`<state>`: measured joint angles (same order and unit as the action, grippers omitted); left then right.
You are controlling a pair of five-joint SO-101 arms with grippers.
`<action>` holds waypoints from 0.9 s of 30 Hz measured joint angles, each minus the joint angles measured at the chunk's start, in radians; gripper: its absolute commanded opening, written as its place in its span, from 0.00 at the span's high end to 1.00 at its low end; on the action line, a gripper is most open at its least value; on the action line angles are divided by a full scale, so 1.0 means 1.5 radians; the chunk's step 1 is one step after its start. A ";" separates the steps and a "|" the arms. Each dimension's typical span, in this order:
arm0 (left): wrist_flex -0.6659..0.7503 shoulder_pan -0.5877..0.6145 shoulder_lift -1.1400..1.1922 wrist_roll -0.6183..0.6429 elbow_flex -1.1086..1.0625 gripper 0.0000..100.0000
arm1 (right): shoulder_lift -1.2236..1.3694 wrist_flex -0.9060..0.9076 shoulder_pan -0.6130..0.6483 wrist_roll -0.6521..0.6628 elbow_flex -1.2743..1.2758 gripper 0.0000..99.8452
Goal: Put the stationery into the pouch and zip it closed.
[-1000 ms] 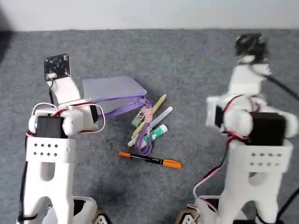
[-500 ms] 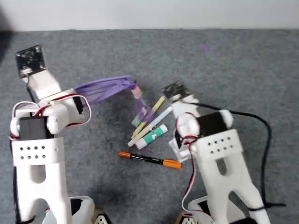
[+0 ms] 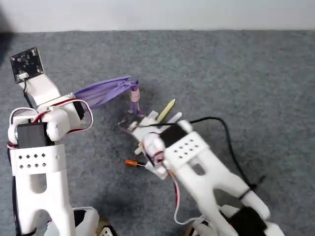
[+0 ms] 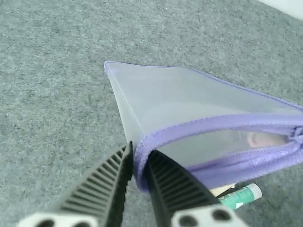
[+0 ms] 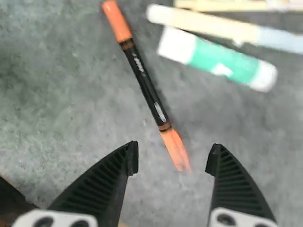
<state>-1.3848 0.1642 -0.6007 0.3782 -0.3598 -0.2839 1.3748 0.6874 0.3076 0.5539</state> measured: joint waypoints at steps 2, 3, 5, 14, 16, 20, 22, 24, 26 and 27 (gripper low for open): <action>0.000 0.000 0.000 0.000 0.000 0.99 | 0.040 -0.031 0.015 0.000 0.000 0.75; 0.000 0.000 0.000 0.000 0.000 0.99 | 0.057 -0.048 0.021 0.000 0.000 0.75; 0.000 0.000 0.000 0.000 0.000 0.99 | 0.092 -0.080 0.032 0.000 0.000 0.75; 0.000 0.000 0.000 0.000 0.000 0.99 | 0.202 -0.171 0.048 0.000 0.000 0.75; 0.000 0.000 0.000 0.000 0.000 0.99 | 0.223 -0.184 0.048 0.000 0.000 0.75; 0.000 0.000 0.000 0.000 0.000 0.99 | 0.260 -0.191 0.049 0.002 -0.002 0.79; 0.000 0.000 0.000 0.000 0.000 0.99 | 0.265 -0.191 0.049 0.004 -0.004 0.86; 0.000 0.000 0.000 0.000 0.000 0.99 | 0.273 -0.197 0.043 0.004 -0.012 0.95; 0.000 0.000 0.000 0.000 0.000 0.99 | 0.274 -0.206 0.041 0.004 -0.013 0.99; 0.000 0.000 0.000 0.000 0.000 0.99 | 0.274 -0.208 0.040 0.004 -0.013 0.98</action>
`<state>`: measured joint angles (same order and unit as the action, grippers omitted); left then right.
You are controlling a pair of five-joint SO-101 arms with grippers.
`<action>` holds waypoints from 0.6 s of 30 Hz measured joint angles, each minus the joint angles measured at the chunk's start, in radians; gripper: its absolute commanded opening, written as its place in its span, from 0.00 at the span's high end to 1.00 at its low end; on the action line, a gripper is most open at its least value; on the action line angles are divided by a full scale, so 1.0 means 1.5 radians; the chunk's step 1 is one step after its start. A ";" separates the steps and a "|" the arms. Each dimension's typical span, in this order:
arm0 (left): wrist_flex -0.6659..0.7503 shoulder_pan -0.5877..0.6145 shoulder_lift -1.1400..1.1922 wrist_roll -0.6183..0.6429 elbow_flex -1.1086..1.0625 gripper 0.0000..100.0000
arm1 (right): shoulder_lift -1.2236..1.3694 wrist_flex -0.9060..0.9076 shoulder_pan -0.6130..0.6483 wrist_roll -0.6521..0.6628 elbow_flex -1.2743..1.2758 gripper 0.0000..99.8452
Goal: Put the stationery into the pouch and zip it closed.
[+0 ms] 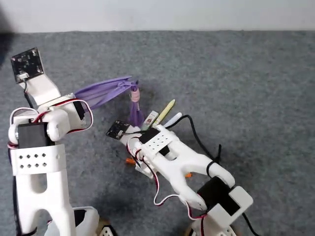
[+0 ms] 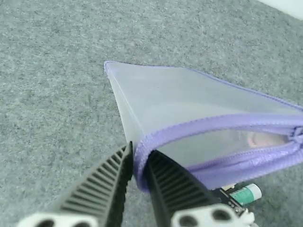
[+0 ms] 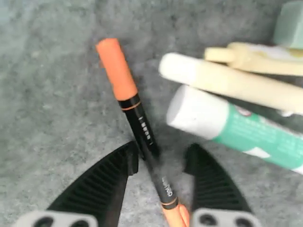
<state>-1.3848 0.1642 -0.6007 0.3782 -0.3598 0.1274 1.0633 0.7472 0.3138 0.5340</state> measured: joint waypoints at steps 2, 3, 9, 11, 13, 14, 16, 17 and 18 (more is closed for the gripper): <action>0.000 0.000 0.000 0.000 0.000 0.99 | 0.000 0.000 0.000 0.000 0.000 0.99; 0.000 0.000 0.000 0.000 0.000 0.99 | 0.000 0.001 0.000 0.000 0.000 0.99; 0.000 0.000 0.000 0.000 0.000 0.99 | -0.008 0.073 0.003 -0.006 -0.001 0.99; 0.000 0.000 0.000 0.000 0.000 0.99 | -0.033 0.117 0.005 -0.032 0.015 0.99; 0.000 0.000 0.000 0.000 0.000 0.99 | -0.064 0.160 0.007 -0.055 0.015 0.99; 0.000 0.000 0.000 0.000 0.000 0.99 | -0.084 0.182 0.007 -0.064 0.014 0.99; 0.000 0.000 0.000 0.000 0.000 0.99 | -0.126 0.223 0.007 -0.081 0.014 0.99; 0.000 0.000 0.000 0.000 0.000 0.99 | -0.149 0.244 0.007 -0.088 0.014 0.99; 0.000 0.000 0.000 0.000 0.000 0.99 | -0.175 0.263 0.007 -0.097 0.014 0.99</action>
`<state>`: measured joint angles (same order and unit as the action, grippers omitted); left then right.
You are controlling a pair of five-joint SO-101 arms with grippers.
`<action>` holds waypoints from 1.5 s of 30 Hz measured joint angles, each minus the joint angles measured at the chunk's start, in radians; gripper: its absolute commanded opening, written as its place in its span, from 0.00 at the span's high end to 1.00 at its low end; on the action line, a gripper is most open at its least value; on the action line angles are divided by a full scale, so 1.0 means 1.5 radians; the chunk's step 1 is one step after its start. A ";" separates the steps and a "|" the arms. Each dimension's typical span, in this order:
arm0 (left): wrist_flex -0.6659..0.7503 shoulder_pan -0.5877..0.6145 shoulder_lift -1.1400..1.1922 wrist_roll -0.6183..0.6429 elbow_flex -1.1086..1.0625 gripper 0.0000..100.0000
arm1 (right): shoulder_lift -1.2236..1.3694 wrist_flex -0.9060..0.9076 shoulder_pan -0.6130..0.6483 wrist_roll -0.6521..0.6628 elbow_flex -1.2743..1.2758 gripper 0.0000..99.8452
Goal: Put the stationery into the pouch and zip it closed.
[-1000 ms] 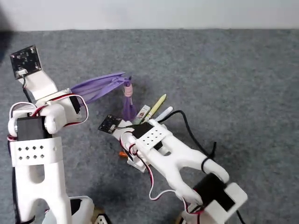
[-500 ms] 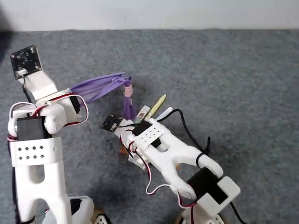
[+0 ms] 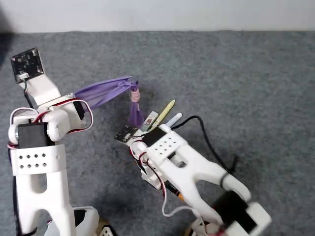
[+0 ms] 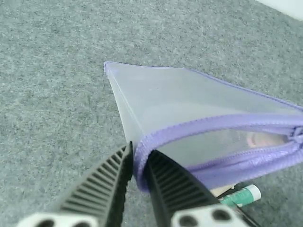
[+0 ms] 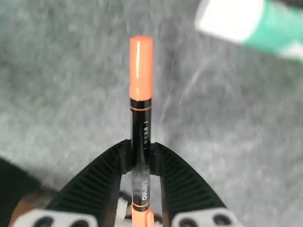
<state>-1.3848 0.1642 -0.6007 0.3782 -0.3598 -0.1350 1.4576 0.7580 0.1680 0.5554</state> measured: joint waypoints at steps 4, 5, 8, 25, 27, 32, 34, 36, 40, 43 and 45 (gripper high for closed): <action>0.000 0.000 0.000 0.000 0.000 0.99 | -0.109 0.070 0.000 -0.028 0.000 0.99; 0.000 0.000 0.000 0.000 0.000 0.99 | -0.139 0.086 0.000 -0.035 0.001 0.99; 0.000 0.000 0.000 0.005 0.000 0.99 | -0.227 0.116 0.000 -0.073 0.001 0.99; 0.000 0.000 0.000 0.033 0.000 0.99 | -0.481 -0.193 0.001 -0.225 0.001 0.99; 0.000 0.000 0.000 0.033 0.000 0.99 | -0.481 -0.280 0.001 -0.227 0.001 0.99; 0.000 0.000 0.000 0.033 0.000 0.99 | -0.461 -0.437 0.001 -0.229 0.001 0.99; 0.000 0.000 0.000 0.033 0.000 0.99 | -0.441 -0.492 0.000 -0.229 0.001 0.99; 0.000 0.000 0.000 0.033 0.000 0.99 | -0.422 -0.548 0.000 -0.229 0.001 0.99; 0.000 0.000 0.000 0.033 0.000 0.99 | -0.386 -0.667 0.000 -0.229 0.001 0.99; 0.000 -0.001 0.000 0.038 0.000 0.99 | -0.346 -0.751 0.000 -0.229 0.001 0.99; 0.000 -0.001 0.000 0.045 0.000 0.99 | -0.311 -0.802 0.000 -0.223 0.001 0.99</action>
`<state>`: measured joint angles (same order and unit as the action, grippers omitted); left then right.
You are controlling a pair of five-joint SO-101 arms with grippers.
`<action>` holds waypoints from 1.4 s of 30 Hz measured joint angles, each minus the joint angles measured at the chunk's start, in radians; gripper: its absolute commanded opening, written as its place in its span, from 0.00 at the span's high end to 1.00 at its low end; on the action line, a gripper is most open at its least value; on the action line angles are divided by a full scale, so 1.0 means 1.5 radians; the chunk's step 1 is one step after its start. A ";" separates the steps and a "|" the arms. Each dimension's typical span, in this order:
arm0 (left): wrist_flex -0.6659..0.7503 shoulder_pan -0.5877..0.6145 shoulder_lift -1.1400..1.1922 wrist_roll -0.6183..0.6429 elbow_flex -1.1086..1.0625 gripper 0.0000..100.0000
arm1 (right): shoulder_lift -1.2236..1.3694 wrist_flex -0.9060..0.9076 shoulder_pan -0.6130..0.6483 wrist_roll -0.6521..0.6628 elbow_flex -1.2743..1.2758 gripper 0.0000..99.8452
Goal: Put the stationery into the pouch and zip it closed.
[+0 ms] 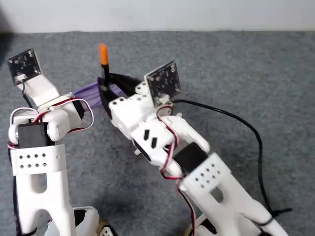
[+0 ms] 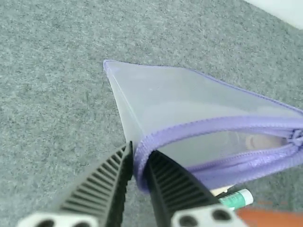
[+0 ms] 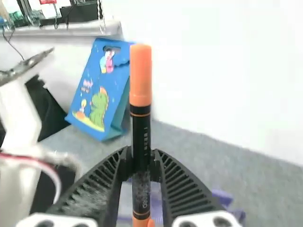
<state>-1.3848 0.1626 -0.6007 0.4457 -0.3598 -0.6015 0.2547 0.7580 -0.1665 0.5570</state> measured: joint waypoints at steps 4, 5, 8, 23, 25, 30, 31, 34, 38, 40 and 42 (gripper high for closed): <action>0.000 0.000 0.000 0.003 0.000 0.99 | 0.068 -0.108 0.000 0.030 0.001 0.99; 0.000 0.000 0.000 0.003 0.000 0.99 | 0.082 -0.131 0.000 0.036 0.001 0.99; 0.000 0.000 0.000 0.003 0.000 0.99 | 0.117 -0.165 0.001 0.043 0.001 0.99; 0.020 0.000 0.000 0.004 0.000 0.99 | 0.135 -0.084 0.001 0.046 -0.145 0.99; 0.020 0.000 0.000 0.004 0.000 0.99 | 0.157 -0.084 0.001 0.046 -0.149 0.99; 0.020 0.000 0.000 0.004 0.000 0.99 | 0.217 -0.127 0.001 0.041 -0.149 0.99; 0.020 0.000 0.000 0.004 0.000 0.99 | 0.229 -0.136 0.001 0.039 -0.149 0.99; 0.020 0.000 0.000 0.004 0.000 0.99 | 0.257 -0.150 0.001 0.038 -0.149 0.99; 0.020 0.000 0.000 0.004 0.000 0.99 | 0.272 -0.183 0.001 0.037 -0.149 0.99; 0.020 0.000 0.000 0.004 0.000 0.99 | 0.273 -0.189 0.001 0.037 -0.149 0.99; 0.020 0.000 0.000 0.004 0.000 0.99 | 0.276 -0.190 0.001 0.037 -0.149 0.99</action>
<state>-1.3541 0.1626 -0.6007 0.4519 -0.3598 -0.1872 -0.0307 0.7595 -0.1112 0.3330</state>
